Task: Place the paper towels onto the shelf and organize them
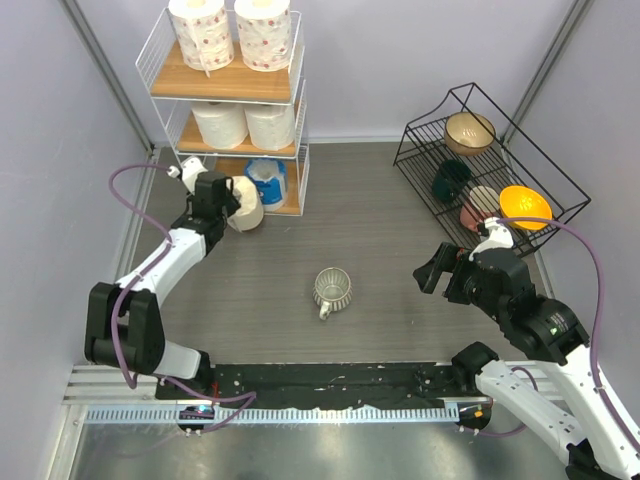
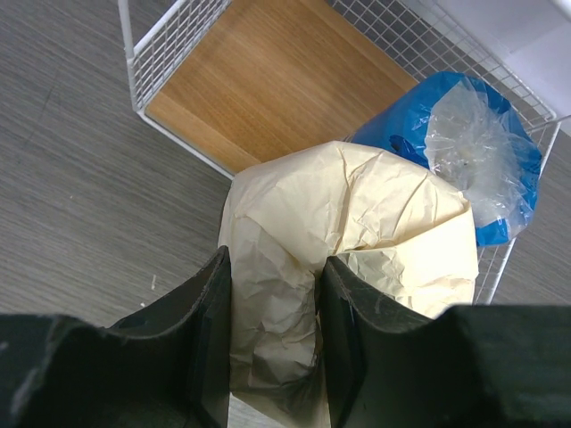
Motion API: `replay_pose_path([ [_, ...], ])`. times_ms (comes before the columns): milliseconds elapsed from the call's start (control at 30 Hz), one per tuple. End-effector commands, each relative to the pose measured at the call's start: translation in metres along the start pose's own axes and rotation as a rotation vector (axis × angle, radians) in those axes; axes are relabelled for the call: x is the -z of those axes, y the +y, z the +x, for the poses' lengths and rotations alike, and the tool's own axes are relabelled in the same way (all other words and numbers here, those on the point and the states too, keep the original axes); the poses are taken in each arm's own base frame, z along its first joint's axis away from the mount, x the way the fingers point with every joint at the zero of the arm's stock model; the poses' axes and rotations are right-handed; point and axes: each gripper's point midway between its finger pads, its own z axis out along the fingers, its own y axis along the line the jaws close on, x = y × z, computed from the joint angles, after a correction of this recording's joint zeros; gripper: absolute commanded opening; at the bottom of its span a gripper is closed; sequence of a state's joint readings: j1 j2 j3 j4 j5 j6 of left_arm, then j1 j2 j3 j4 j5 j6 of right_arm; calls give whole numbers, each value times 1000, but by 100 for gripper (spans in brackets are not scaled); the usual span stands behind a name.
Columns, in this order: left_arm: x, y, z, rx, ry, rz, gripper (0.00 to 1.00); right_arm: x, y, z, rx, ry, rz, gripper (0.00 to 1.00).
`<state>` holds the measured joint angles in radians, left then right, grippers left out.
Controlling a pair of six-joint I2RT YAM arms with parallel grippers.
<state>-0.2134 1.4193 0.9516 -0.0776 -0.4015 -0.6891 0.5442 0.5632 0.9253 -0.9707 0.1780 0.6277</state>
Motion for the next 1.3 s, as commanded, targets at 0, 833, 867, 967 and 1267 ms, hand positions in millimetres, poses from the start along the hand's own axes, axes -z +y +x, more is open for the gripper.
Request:
replay_pose_path([
  [0, 2, -35, -56, 73, -150, 106, 34, 6, 5, -12, -1, -37, -12, 98],
  [833, 2, -25, -58, 85, -152, 86, 33, 5, 3, -12, -5, -34, 2, 98],
  [867, 2, -17, -53, 88, -149, 68, 33, 5, 3, -12, -2, -34, 4, 98],
  [967, 2, -7, -59, 103, -167, 23, 33, 4, 2, -10, 5, -26, 6, 98],
  [1267, -22, -2, -67, 75, -187, -54, 35, 1, 0, -11, 25, -24, 21, 98],
])
